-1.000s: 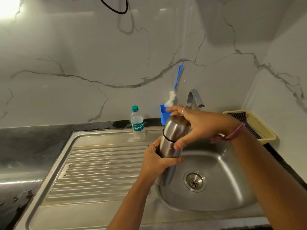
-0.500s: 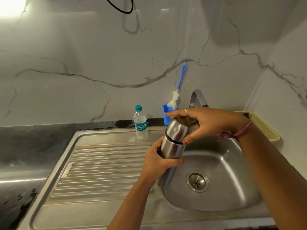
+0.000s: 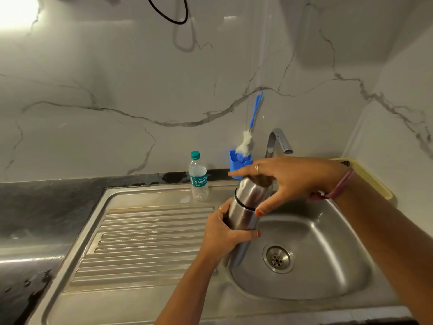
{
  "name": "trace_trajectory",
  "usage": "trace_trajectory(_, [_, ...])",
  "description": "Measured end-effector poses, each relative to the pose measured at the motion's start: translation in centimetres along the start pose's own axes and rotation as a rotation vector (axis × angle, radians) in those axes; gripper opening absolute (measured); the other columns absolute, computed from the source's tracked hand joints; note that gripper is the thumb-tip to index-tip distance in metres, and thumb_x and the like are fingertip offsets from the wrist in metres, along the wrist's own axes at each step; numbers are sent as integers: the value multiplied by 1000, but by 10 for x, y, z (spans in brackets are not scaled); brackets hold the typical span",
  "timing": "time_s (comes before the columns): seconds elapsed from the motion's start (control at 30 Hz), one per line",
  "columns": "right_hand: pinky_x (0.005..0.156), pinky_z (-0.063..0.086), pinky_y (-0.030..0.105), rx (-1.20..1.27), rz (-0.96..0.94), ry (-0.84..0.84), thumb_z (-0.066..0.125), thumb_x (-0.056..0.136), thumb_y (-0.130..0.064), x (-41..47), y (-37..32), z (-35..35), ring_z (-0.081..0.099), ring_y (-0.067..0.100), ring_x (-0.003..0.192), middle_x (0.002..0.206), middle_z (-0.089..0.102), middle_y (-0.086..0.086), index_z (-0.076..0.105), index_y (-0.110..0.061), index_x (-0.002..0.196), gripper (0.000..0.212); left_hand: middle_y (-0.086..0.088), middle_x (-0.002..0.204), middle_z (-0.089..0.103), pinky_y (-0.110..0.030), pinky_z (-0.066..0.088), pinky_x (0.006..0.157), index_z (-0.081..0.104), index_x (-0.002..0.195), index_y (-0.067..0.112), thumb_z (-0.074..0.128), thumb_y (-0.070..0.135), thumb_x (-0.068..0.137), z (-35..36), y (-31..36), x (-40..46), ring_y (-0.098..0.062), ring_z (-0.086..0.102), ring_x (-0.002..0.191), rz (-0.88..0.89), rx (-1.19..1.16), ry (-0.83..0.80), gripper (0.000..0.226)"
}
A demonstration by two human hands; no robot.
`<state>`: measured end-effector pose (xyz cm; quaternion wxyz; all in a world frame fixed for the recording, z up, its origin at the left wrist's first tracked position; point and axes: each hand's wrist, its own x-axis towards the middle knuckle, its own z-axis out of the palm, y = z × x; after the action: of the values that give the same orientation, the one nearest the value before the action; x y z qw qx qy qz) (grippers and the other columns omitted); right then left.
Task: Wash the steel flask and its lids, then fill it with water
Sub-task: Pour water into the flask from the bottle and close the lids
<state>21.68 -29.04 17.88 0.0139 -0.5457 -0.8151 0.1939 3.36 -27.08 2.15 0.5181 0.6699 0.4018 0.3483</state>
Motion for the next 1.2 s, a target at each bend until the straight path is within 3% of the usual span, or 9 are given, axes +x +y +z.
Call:
trace_trajectory(0.1, [76,38,12,-167,-41,162,65,76,-64,6,-1,11,51,2,94,108,51,-19,46,-39,130,63,12,98,71,-23,57,75,63,109,32,94,12,57,0,2,0,-3,66,90,1,-10,-13,63])
trace_trajectory(0.3, [56,28,11,-359,-37,415,33,74,-81,14,3,34,53,5,75,98,63,-13,54,-33,111,64,15,99,70,-20,56,75,63,112,34,95,15,55,1,1,1,0,64,90,0,3,32,68])
trace_trajectory(0.5, [59,36,28,-498,341,483,32,84,-76,26,-24,42,53,17,70,81,58,-3,43,-25,90,53,16,93,68,-13,53,67,60,110,37,95,18,55,8,-1,0,5,64,83,-1,30,103,67])
trace_trajectory(0.73, [53,34,28,-476,677,433,28,87,-75,35,-35,46,48,16,59,65,51,2,51,-15,78,65,25,93,59,-2,44,66,48,111,47,95,20,55,16,5,-5,8,60,82,48,105,200,77])
trace_trajectory(0.83, [62,41,29,-466,548,343,26,82,-82,31,-27,39,55,16,70,78,60,1,55,-17,86,71,22,93,61,-5,45,66,49,103,49,94,19,57,12,4,-5,8,61,82,51,100,173,72])
trace_trajectory(0.93, [83,48,30,-225,280,169,39,79,-80,13,-12,20,58,13,98,119,59,-6,49,-26,124,72,20,97,64,-9,49,68,55,114,40,94,19,57,3,1,-3,4,62,86,13,73,125,72])
trace_trajectory(1.0, [86,48,25,-179,67,180,43,81,-76,9,0,16,56,8,105,131,53,-12,36,-36,140,71,16,102,67,-17,53,74,58,119,35,95,22,56,-2,-3,-1,-4,64,91,-6,58,97,74])
trace_trajectory(1.1, [62,37,11,-309,-165,368,36,81,-72,15,12,28,55,5,77,111,62,-8,49,-33,129,63,15,102,69,-22,56,79,61,119,34,95,23,55,-5,-3,0,-2,64,91,7,67,41,74])
trace_trajectory(1.2, [52,28,12,-411,-208,524,37,82,-67,17,13,38,51,6,58,84,66,-8,62,-27,109,54,15,100,70,-24,57,80,62,114,38,95,23,53,-4,-3,1,-2,64,90,25,84,29,71])
